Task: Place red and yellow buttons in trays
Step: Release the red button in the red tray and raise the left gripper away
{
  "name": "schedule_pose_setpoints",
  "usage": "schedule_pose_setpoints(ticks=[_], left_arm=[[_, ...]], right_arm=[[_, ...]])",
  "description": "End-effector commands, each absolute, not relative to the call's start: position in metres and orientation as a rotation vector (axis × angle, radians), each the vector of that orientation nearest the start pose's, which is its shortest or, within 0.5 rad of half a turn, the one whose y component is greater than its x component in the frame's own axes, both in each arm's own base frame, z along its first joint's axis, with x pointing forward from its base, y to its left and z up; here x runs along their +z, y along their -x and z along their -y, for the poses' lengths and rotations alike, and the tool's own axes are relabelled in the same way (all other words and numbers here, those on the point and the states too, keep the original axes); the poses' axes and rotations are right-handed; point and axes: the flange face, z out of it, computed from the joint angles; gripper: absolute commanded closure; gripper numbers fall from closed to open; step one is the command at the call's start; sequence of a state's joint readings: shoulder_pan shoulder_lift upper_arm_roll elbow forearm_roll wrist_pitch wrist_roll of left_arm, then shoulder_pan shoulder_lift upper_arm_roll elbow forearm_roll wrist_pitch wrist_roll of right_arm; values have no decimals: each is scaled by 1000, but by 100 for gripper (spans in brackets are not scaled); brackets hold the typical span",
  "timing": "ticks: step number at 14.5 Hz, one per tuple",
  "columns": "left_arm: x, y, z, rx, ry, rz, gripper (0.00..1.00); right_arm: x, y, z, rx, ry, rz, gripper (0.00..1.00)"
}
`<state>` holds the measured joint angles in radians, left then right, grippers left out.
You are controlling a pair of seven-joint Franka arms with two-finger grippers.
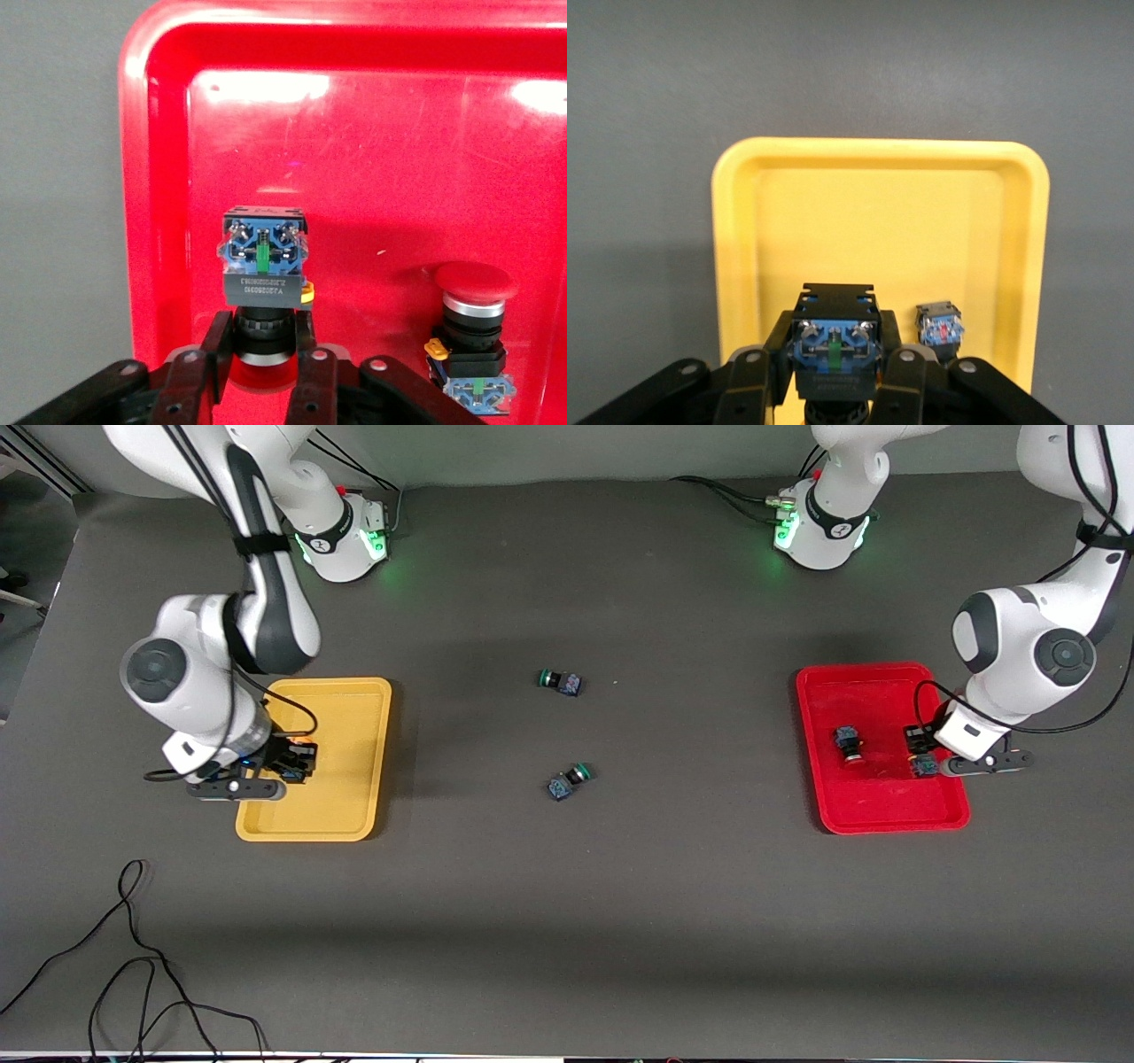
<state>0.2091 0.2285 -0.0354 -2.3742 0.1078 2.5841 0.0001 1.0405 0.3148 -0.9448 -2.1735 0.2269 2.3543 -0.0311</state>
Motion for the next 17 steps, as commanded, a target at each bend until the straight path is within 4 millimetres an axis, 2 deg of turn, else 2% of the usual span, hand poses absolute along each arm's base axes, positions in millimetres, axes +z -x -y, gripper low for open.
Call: schedule_pose_setpoints(ticks=[1, 2, 3, 5, 8, 9, 11, 13, 14, 15, 16, 17], left_arm=[[245, -500, -86, 29, 3082, 65, 0], [253, -502, -86, 65, 3078, 62, 0], [269, -507, -87, 92, 3073, 57, 0], [312, -516, -90, 149, 3062, 43, 0], [392, -535, -88, 248, 3054, 53, 0], [422, -541, -88, 274, 3070, 34, 0], [479, -547, -86, 315, 3125, 29, 0], [519, -551, -80, 302, 3140, 21, 0], [533, -553, -68, 289, 3143, -4, 0], [545, -555, -59, 279, 3148, -8, 0], [558, -557, -48, 255, 3150, -37, 0], [564, -558, -35, 248, 3150, -46, 0]], right_arm=[[276, -561, -56, -28, 3198, 51, 85], [266, -562, -48, -28, 3167, 51, 84], [256, -561, -48, -24, 3143, 69, 84], [246, -560, -45, -12, 3145, 126, 83], [235, -560, -42, 1, 3178, 136, 82], [232, -560, -45, -2, 3179, 140, 79], [223, -558, -52, 2, 3163, 108, 78], [222, -562, -59, -8, 3161, 123, 76], [220, -561, -58, -2, 3163, 125, 75], [215, -562, -57, 3, 3174, 123, 69], [209, -562, -63, 5, 3171, 137, 47], [206, -566, -60, 4, 3162, 117, 0]])
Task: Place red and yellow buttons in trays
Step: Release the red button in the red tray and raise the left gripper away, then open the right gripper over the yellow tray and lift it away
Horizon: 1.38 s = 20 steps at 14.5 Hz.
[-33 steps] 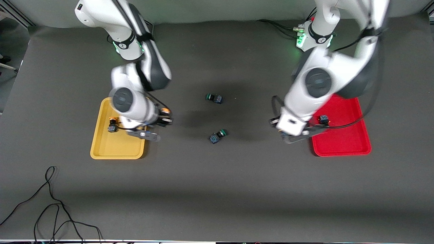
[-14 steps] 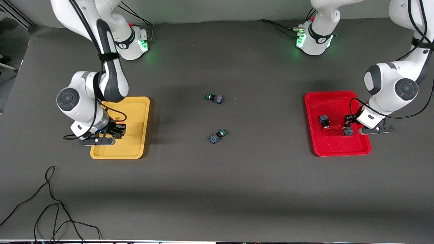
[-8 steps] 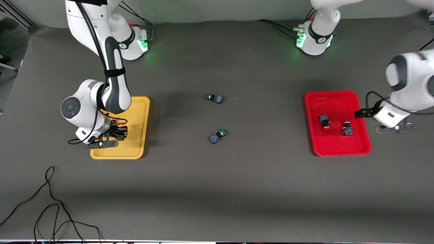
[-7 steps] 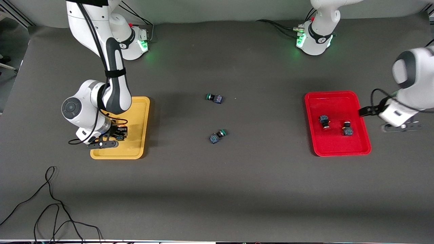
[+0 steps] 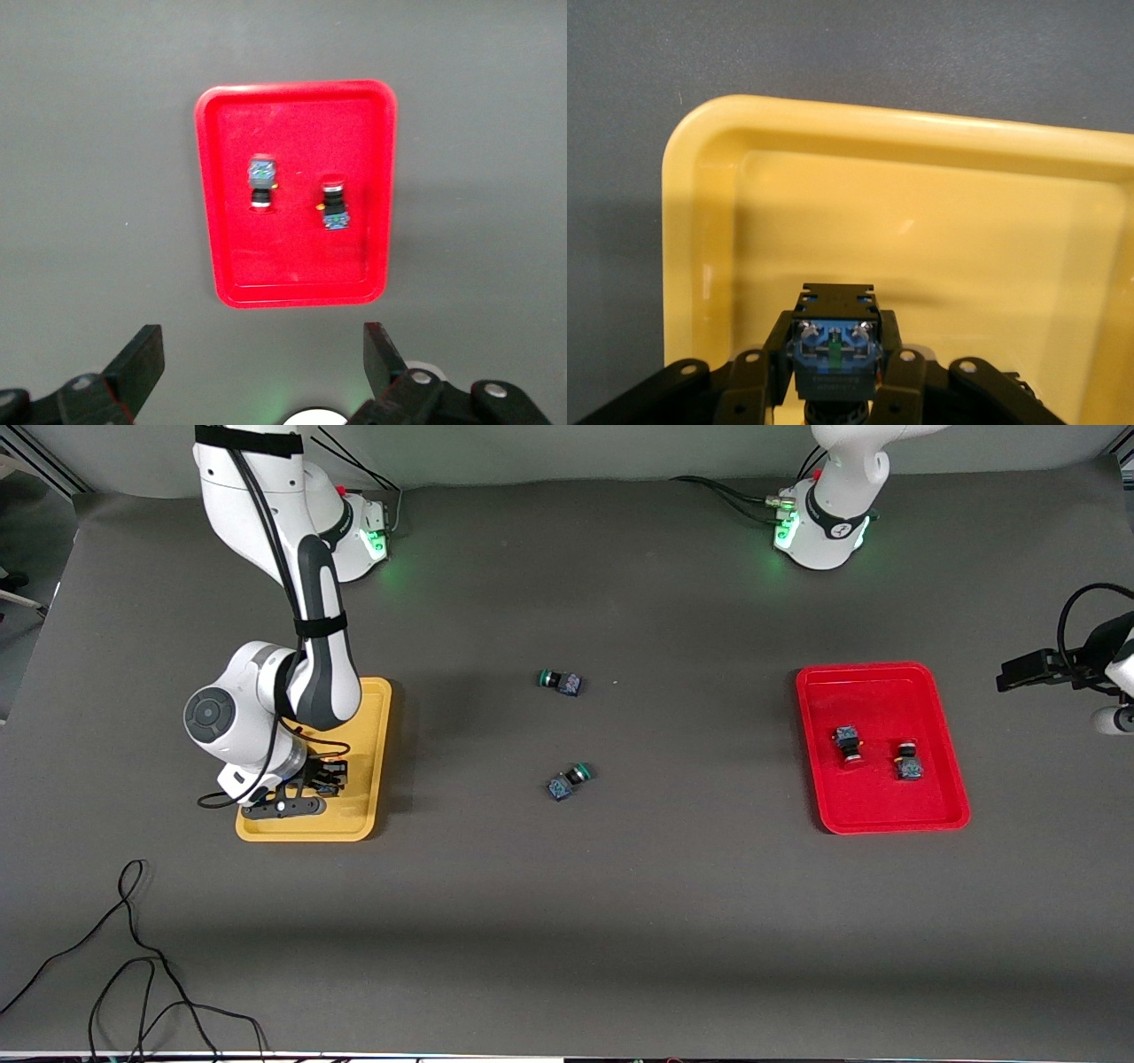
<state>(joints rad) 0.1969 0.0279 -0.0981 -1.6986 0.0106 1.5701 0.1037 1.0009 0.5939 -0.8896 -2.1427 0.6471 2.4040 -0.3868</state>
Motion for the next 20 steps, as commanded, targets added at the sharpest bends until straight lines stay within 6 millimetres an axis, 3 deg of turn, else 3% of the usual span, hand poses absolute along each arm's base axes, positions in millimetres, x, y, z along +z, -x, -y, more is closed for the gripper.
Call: schedule_pose_setpoints(ticks=[1, 3, 6, 11, 13, 17, 20], left_arm=[[570, -558, -18, 246, 3142, -41, 0], [576, -556, 6, 265, 3134, -51, 0], [586, -555, 21, 262, 3127, -43, 0], [590, -554, 21, 224, 3130, -58, 0], [587, -555, 22, 219, 3130, -63, 0], [588, -554, 23, 216, 3129, -70, 0], [586, -553, 25, 233, 3126, -82, 0]], right_arm=[[204, -566, -56, 13, 3147, 99, 0], [207, -568, -53, 10, 3124, 89, 0], [239, -582, -40, -14, 3062, 62, 0], [324, -602, -2, -26, 2994, 126, 0], [353, -602, 5, -29, 2997, 136, 0], [414, -590, -16, -33, 3028, 88, 0], [469, -575, -15, -107, 3038, 43, 0]])
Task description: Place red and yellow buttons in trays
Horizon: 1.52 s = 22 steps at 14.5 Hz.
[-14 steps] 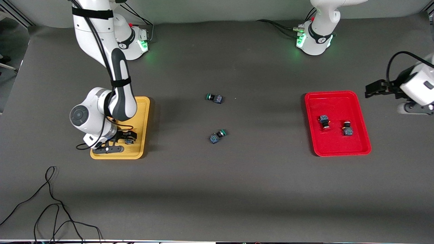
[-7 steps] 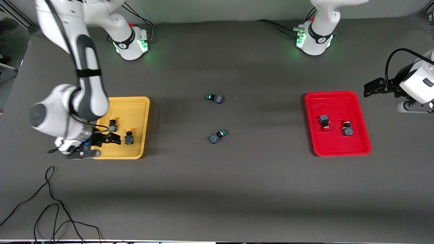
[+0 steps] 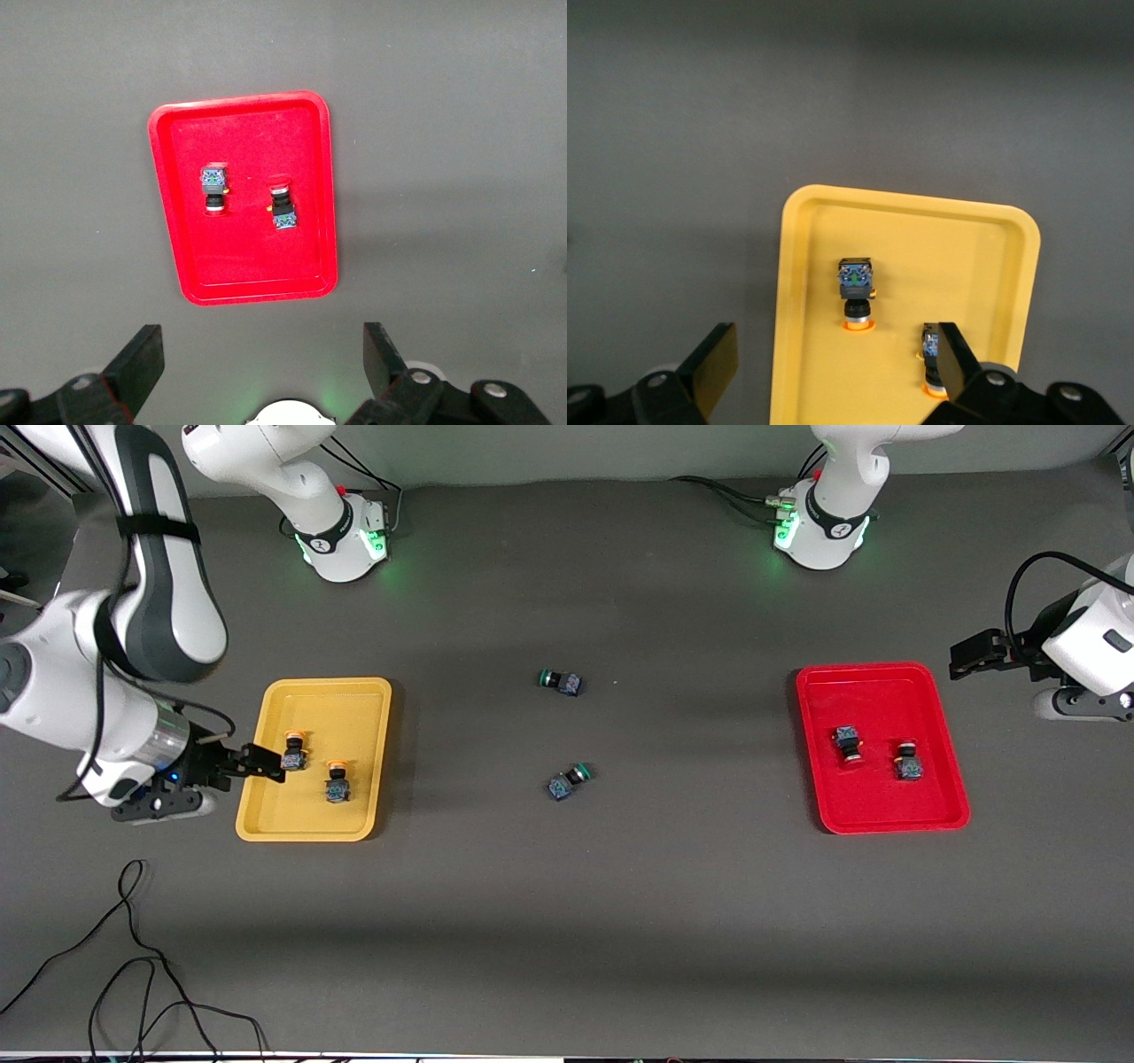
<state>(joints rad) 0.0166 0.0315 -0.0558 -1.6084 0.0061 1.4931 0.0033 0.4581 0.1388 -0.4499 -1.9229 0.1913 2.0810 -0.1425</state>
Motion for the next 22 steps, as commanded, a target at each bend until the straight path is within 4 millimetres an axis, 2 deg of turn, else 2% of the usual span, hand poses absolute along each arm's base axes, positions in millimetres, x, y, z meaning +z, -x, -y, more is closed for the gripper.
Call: schedule_pose_setpoints(ticks=[1, 4, 6, 8, 9, 12, 16, 18, 19, 22], left_arm=[[586, -553, 25, 228, 3126, -79, 0], [585, -553, 26, 233, 3126, -86, 0], [584, -553, 26, 240, 3124, -89, 0], [583, -553, 26, 252, 3123, -91, 0], [583, -553, 26, 252, 3123, -89, 0], [583, -554, 24, 249, 3122, -84, 0], [581, -555, 23, 246, 3116, -81, 0], [581, -555, 23, 246, 3116, -84, 0], [582, -555, 23, 246, 3116, -84, 0], [584, -554, 23, 241, 3116, -74, 0]], right_arm=[[488, -567, -21, -117, 3036, 62, 0], [542, -545, -10, -123, 3057, 48, 0], [573, -539, -2, -58, 3068, 42, 0], [595, -540, 2, -41, 3119, 54, 0], [599, -539, -1, -30, 3131, 66, 0], [588, -546, 1, 13, 3140, 59, 0], [589, -547, -3, 13, 3128, 55, 0], [587, -548, -6, 21, 3127, -77, 0], [588, -545, -17, 38, 3129, -82, 0], [587, -542, -17, 81, 3132, -77, 0]])
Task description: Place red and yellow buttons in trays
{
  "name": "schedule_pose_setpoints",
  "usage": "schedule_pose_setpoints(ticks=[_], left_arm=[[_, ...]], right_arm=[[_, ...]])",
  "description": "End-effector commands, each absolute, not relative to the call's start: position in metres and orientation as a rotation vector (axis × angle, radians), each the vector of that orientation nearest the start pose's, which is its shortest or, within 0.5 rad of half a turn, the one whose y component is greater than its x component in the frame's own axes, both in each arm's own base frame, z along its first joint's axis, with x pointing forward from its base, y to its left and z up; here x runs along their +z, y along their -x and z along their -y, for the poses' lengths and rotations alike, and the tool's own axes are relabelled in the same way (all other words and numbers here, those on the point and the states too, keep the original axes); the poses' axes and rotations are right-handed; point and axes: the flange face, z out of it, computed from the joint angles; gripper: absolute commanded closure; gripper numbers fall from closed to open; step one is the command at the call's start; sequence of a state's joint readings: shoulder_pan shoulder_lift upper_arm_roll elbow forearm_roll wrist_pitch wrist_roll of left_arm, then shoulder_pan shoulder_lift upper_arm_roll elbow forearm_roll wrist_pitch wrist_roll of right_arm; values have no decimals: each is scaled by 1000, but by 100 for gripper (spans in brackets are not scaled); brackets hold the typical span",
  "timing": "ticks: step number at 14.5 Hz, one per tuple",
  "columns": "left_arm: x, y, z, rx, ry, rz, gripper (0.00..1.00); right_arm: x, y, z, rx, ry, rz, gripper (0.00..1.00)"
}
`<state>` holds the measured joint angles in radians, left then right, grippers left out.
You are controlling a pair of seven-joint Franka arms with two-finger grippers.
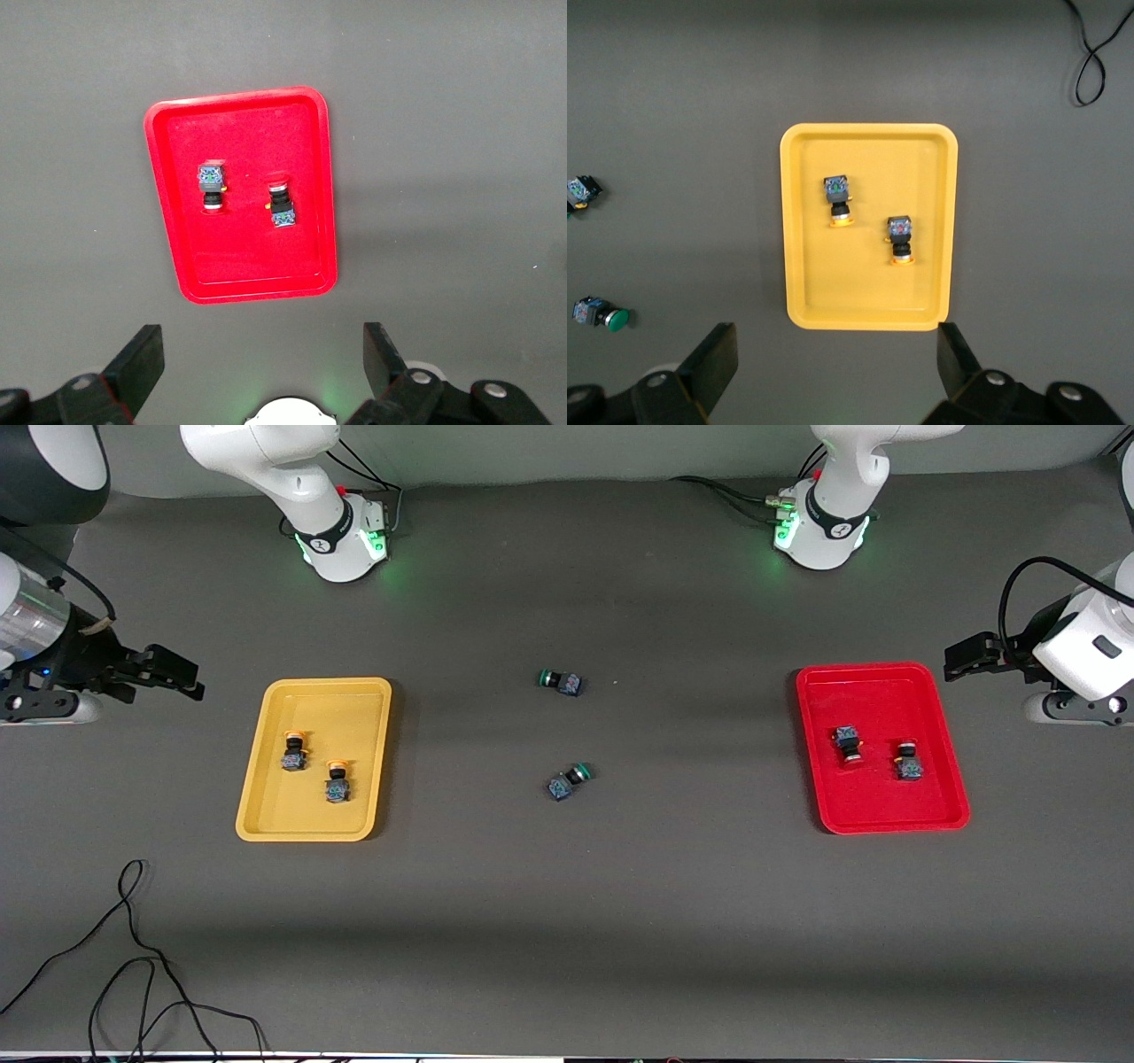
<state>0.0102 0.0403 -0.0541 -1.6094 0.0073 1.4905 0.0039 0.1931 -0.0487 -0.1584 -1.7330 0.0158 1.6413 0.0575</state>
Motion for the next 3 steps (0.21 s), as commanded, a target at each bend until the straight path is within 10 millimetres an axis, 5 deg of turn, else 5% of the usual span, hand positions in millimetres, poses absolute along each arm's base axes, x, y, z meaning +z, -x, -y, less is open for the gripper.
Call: schedule_pose_setpoints(ticks=[1, 3], left_arm=[[584, -554, 24, 237, 3116, -69, 0], [584, -554, 25, 229, 3116, -65, 0]], right_arm=[[587, -542, -18, 81, 3132, -75, 0], [590, -542, -17, 74, 3132, -75, 0]])
